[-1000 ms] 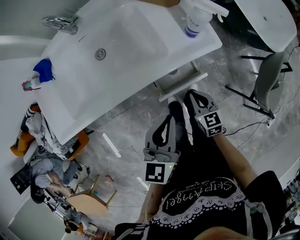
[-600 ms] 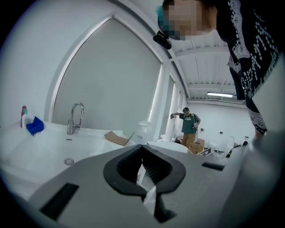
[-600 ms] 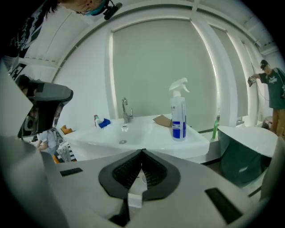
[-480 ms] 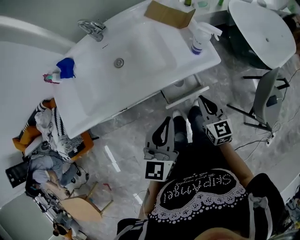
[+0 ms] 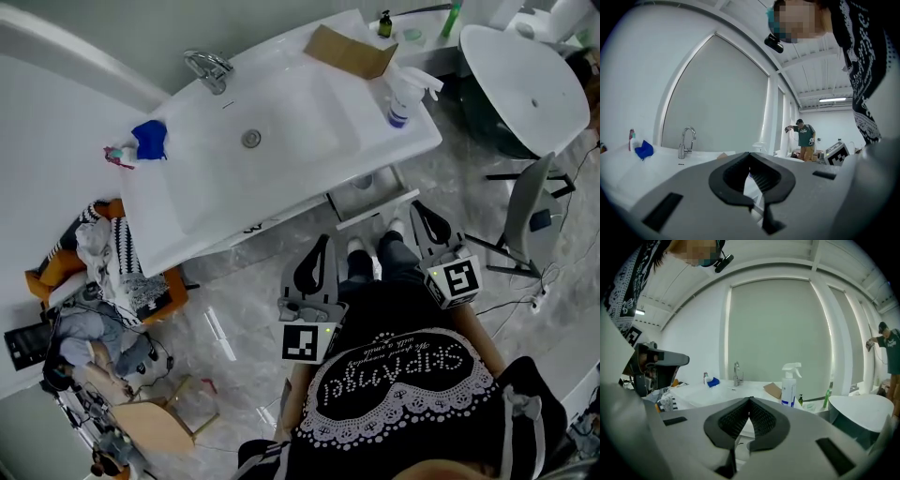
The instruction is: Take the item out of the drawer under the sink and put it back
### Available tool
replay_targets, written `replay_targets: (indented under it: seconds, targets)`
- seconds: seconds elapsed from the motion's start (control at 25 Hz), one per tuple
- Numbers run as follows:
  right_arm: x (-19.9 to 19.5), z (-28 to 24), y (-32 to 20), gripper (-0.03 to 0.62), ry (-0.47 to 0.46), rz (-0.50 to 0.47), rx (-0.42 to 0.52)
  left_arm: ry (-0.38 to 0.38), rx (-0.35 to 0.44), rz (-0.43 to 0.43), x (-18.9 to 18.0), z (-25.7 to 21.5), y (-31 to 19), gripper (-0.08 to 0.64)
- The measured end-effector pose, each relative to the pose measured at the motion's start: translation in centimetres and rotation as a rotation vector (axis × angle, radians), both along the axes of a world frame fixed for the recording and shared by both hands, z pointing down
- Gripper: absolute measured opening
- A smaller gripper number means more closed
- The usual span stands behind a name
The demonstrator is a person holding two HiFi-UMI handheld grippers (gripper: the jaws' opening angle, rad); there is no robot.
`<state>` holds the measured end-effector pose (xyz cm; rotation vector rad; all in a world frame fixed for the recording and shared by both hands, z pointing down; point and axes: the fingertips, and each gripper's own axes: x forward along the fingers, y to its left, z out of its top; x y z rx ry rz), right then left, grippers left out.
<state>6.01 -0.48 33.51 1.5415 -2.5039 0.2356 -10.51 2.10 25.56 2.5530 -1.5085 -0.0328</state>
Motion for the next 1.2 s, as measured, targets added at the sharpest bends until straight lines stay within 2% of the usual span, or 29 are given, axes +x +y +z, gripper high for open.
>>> replay_targets:
  seconds: [0.12, 0.32, 0.48, 0.68, 0.84, 1.2]
  targets:
    - [-0.3, -1.4, 0.5, 0.018, -0.008, -0.012, 0.025, 0.002, -0.01, -0.017, -0.6, -0.5, -0.1, 0.005]
    - [-0.8, -3.3, 0.6, 0.018, 0.006, -0.029, 0.086, 0.003, 0.035, -0.016, -1.1, -0.8, 0.1, 0.005]
    - [-1.0, -5.4, 0.4, 0.018, -0.046, -0.046, 0.139, -0.002, 0.058, 0.014, -0.4, -0.2, 0.4, 0.005]
    - [-0.5, -6.1, 0.7, 0.02, -0.115, -0.076, 0.173, -0.031, 0.043, 0.008, 0.0, 0.5, 0.0, 0.006]
    - [0.1, -4.9, 0.9, 0.02, -0.121, -0.066, 0.134, -0.013, 0.03, 0.005, 0.3, 0.7, -0.1, 0.005]
    - [1.5, -4.1, 2.0, 0.02, -0.115, -0.055, 0.112, -0.041, 0.014, 0.056, 2.7, 1.0, 0.2, 0.005]
